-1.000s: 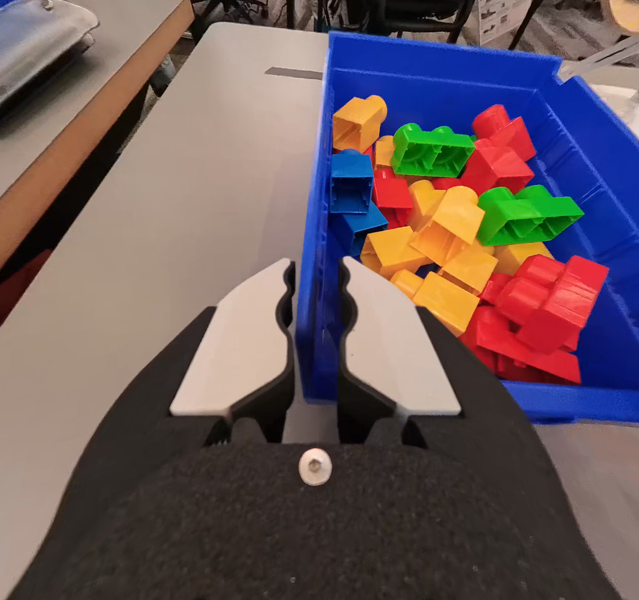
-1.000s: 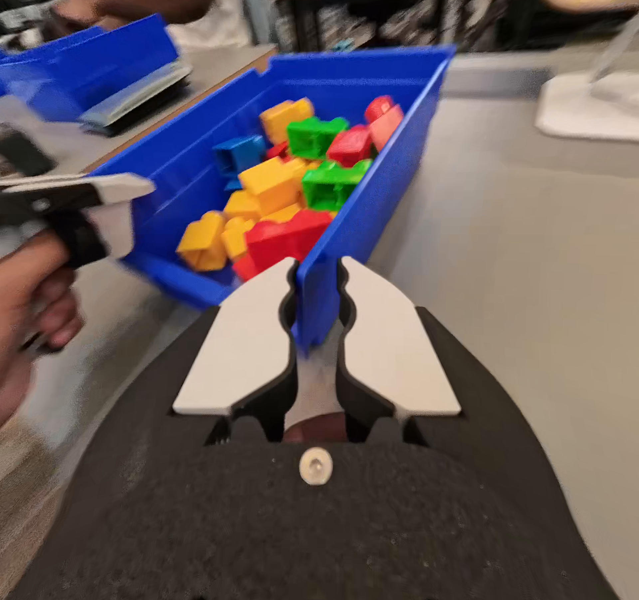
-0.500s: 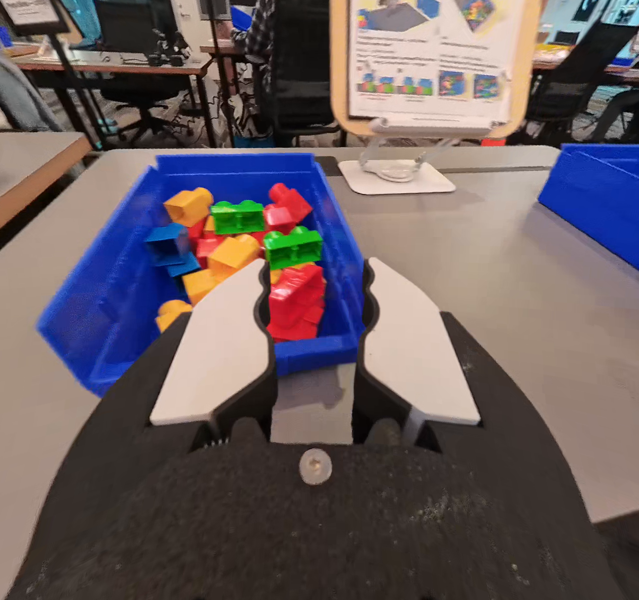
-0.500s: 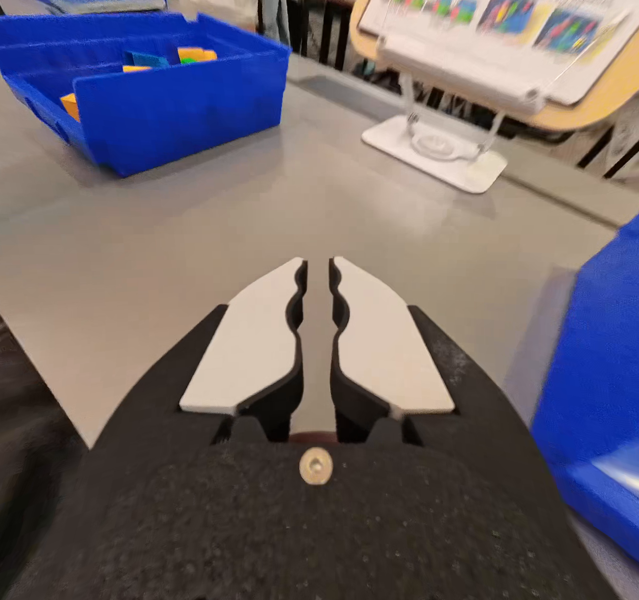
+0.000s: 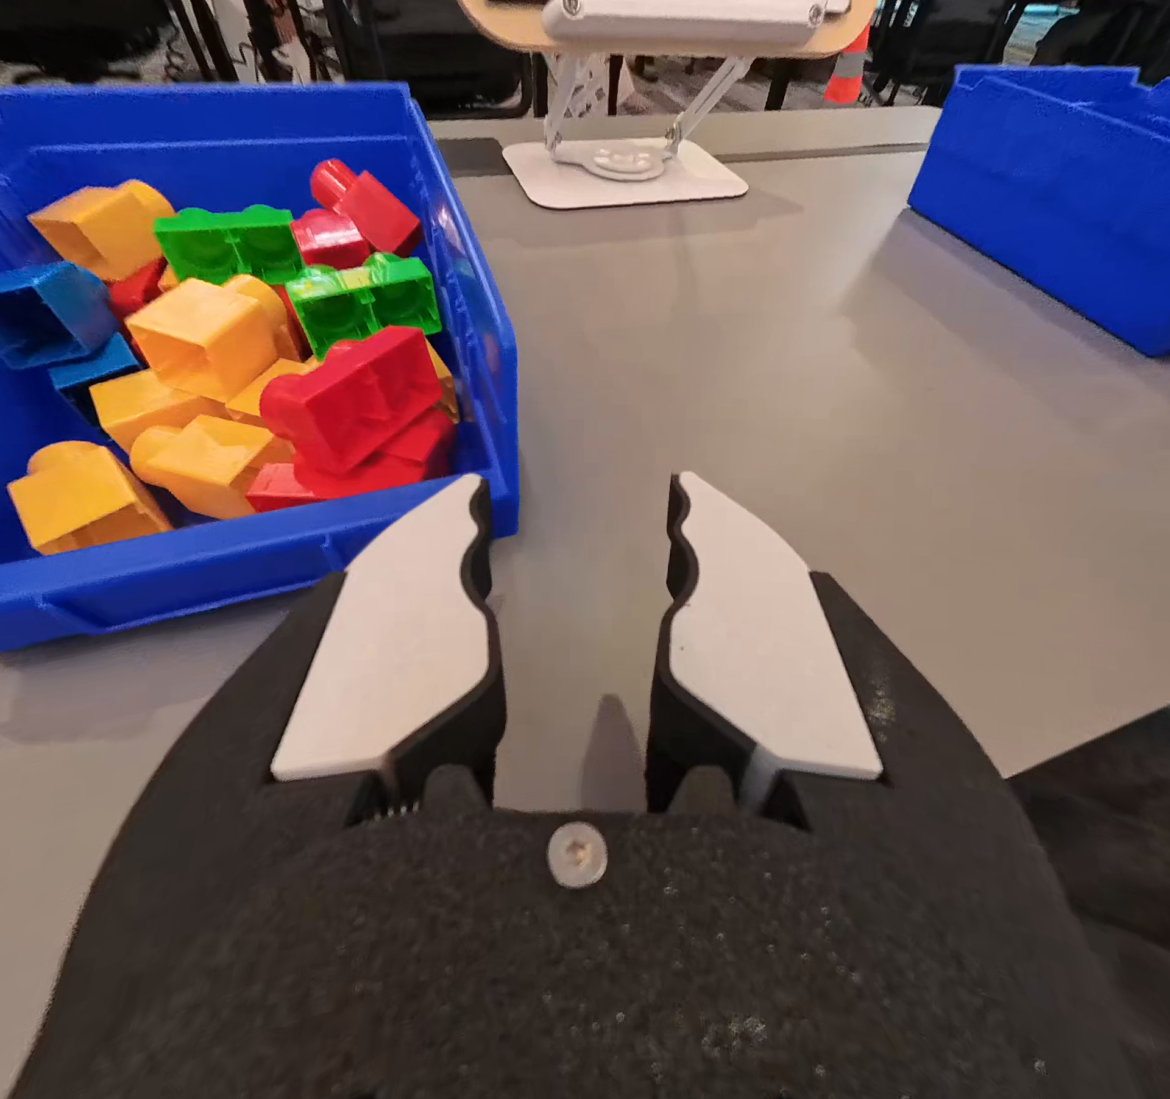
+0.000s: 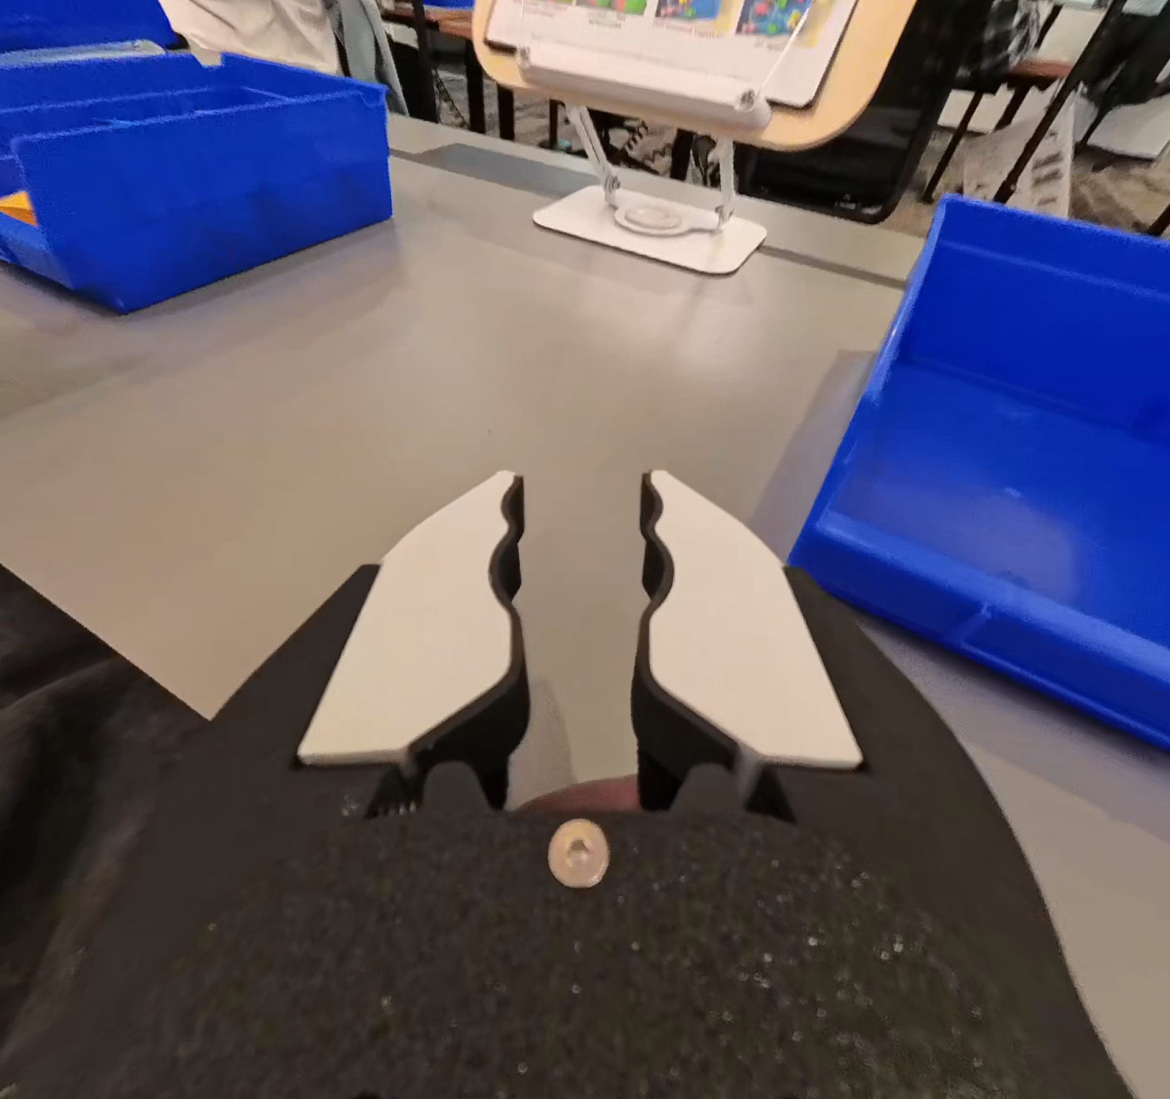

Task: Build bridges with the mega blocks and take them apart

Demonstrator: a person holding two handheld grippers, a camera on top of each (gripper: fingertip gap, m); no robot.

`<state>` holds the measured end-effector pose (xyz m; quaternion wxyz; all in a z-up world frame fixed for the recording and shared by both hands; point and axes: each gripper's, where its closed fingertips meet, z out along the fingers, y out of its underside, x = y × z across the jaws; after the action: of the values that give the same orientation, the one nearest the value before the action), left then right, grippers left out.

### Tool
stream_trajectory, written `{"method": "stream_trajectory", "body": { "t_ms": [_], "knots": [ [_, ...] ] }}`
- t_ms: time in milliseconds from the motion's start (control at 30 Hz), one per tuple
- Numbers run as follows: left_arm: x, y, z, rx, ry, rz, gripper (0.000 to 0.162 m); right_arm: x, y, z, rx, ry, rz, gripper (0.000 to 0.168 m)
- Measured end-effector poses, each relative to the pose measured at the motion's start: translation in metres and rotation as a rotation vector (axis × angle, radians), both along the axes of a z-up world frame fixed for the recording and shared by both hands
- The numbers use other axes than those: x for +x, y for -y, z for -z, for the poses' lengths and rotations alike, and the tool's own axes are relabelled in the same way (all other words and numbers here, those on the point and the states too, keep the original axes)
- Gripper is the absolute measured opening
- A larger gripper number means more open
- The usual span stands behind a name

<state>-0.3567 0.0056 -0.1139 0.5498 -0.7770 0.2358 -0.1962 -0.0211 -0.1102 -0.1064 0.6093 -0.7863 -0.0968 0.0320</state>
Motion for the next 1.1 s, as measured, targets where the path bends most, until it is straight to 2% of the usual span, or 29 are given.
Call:
{"method": "stream_trajectory", "body": {
  "t_ms": [233,533,767,967,1067,1100],
  "knots": [
    [0.001,0.001,0.010,-0.033,-0.022,0.004,0.053,0.000,-0.004,0.020,-0.069,-0.031,0.015,0.038],
    [-0.013,-0.007,-0.004,-0.041,-0.031,0.002,0.052,0.007,-0.007,0.024,-0.101,-0.070,0.043,0.034],
    [-0.042,-0.061,-0.029,-0.105,-0.372,0.079,0.055,0.002,-0.008,0.025,-0.109,-0.042,0.023,0.033],
    [-0.045,-0.101,0.011,-0.320,-0.601,0.186,0.057,0.007,-0.006,0.023,-0.103,-0.034,0.032,0.031],
    [-0.048,-0.116,0.032,-0.414,-0.655,0.199,0.060,0.011,-0.005,0.020,-0.096,-0.038,0.040,0.030],
    [-0.048,-0.116,0.038,-0.450,-0.657,0.214,0.056,0.012,-0.004,0.019,-0.093,-0.040,0.043,0.029]
  ]
}}
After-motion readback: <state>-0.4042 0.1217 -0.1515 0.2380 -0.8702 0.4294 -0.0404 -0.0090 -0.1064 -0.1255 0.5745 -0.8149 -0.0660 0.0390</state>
